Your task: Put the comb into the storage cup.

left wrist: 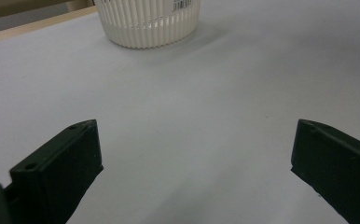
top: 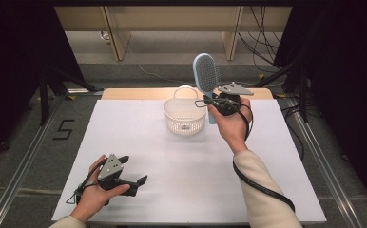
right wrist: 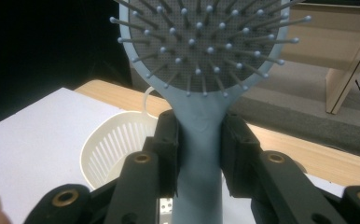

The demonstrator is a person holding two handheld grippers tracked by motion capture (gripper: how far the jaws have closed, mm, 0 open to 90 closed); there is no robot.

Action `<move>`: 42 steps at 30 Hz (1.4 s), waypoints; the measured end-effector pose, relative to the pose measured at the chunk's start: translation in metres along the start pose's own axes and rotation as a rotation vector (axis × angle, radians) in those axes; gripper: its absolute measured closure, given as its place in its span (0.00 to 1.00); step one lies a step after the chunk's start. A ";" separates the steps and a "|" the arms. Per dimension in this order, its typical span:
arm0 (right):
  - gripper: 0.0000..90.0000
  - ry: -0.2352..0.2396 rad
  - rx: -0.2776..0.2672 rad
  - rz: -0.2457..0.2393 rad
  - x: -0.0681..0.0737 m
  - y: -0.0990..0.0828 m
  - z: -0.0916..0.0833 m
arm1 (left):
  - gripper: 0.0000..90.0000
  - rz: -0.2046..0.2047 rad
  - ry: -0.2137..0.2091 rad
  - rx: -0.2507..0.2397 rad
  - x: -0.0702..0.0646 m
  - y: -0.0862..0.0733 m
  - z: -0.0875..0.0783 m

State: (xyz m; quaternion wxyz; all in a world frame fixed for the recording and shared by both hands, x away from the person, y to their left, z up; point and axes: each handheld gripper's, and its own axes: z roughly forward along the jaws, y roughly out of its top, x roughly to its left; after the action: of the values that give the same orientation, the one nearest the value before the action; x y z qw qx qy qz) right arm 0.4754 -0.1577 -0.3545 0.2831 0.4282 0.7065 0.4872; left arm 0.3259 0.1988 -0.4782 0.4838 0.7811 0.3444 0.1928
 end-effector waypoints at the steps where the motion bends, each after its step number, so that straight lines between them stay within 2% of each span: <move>1: 0.78 0.000 0.001 0.002 0.000 0.000 0.000 | 0.01 0.000 0.000 -0.001 0.000 0.000 0.000; 42: 0.78 -0.002 -0.008 -0.007 0.004 0.011 0.007 | 0.01 -0.008 -0.003 -0.004 -0.001 0.000 0.000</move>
State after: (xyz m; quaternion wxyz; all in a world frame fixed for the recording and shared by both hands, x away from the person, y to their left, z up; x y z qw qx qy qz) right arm 0.4833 -0.1495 -0.3463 0.2870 0.4253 0.7058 0.4885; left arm 0.3256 0.1981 -0.4783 0.4868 0.7790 0.3462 0.1904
